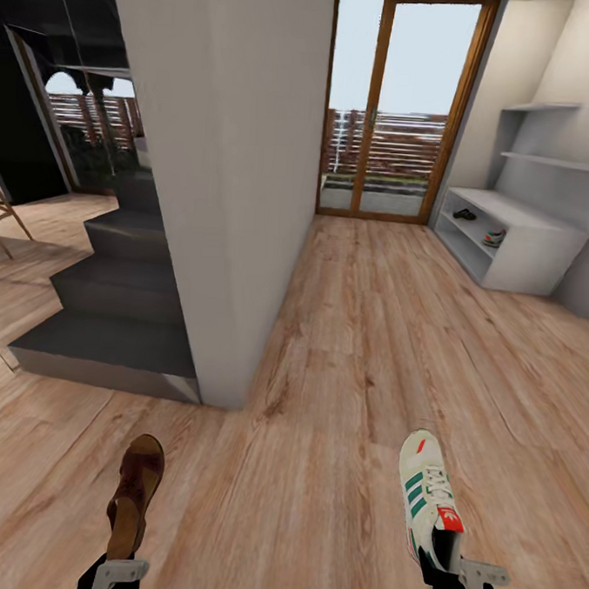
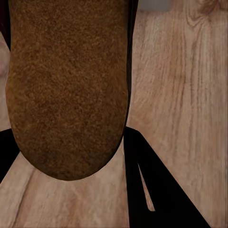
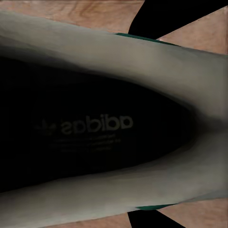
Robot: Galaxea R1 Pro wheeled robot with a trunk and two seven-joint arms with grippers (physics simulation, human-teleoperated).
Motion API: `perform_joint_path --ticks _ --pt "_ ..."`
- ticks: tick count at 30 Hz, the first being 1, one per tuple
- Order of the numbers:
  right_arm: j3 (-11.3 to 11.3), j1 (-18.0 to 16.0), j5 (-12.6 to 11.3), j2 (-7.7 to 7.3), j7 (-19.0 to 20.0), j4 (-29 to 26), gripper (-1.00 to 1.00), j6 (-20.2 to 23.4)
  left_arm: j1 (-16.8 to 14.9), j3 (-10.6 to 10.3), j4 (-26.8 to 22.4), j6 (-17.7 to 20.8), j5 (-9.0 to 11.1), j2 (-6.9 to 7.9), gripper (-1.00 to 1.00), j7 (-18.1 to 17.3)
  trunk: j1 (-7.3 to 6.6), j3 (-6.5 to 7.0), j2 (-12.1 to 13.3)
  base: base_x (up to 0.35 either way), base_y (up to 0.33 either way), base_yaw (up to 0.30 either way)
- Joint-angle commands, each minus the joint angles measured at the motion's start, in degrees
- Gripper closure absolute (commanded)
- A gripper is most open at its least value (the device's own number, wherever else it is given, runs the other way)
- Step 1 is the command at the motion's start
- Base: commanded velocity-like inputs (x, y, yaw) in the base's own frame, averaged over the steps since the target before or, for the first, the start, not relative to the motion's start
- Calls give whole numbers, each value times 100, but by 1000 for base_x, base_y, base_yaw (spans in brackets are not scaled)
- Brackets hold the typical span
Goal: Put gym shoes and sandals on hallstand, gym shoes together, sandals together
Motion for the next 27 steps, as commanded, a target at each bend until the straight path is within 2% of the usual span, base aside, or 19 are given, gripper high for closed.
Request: perform_joint_path --ticks 1,11,16,20,27 --pt "-50 -8 25 3 50 3 100 -21 -2 52 0 -15 -47 -3 100 -47 -23 19 38 0 0 -265" --pt "-48 -8 25 3 50 3 100 -21 -2 52 1 -15 -47 -12 100 -47 -243 246 439 0 0 -262" --pt "-47 -8 25 3 50 3 100 -19 -2 52 7 -15 -47 -12 100 -49 -353 341 640 0 0 -61" --pt "-49 -8 25 3 50 3 100 -18 -1 52 7 -15 -47 -12 100 -54 -353 341 640 0 0 -94" --pt "-46 -8 25 3 50 3 100 -18 -1 40 8 -13 -71 -28 100 -56 -353 342 640 0 0 -232"
